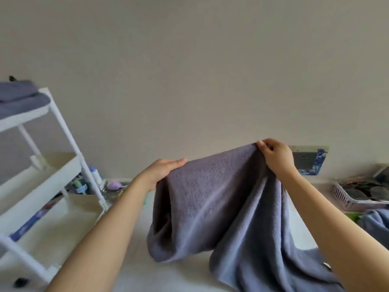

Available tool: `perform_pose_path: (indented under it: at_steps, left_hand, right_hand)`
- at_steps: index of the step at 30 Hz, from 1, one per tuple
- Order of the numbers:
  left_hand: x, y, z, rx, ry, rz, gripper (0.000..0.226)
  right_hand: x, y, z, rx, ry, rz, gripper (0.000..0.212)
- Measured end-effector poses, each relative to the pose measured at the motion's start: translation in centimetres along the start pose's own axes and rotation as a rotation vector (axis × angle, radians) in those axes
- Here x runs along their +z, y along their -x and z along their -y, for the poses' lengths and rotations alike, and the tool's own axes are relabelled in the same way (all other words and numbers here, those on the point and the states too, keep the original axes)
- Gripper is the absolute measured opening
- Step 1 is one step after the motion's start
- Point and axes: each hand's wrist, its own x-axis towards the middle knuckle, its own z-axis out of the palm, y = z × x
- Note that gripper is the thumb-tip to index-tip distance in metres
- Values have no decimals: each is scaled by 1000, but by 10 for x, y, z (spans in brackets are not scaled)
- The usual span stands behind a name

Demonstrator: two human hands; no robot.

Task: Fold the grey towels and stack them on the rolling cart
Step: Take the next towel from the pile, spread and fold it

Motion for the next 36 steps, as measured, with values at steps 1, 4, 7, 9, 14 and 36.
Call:
perform_pose_path:
  at_steps: [1,4,7,9,14,36]
  left_hand:
    - [-13,-4,-2,17,-68,-54,47]
    - [-48,-23,-22,117,-177,-236,47]
    - [-68,-43,-60,281,-198,-409,41]
    - [-76,-50,-89,371,-218,-500,42]
    - [-83,-46,-102,472,-170,-436,70]
    - [45,31,239,-419,-450,158,61]
  right_hand:
    - [5,-7,4,4,3,1,29]
    - [12,-30,25,-17,-30,-38,26]
    - [4,-55,54,-81,-70,-138,25]
    - [-8,-68,71,-121,-107,-197,23]
    - [-28,-66,69,-174,-59,-130,23]
    - [105,143,-147,251,525,1034,51]
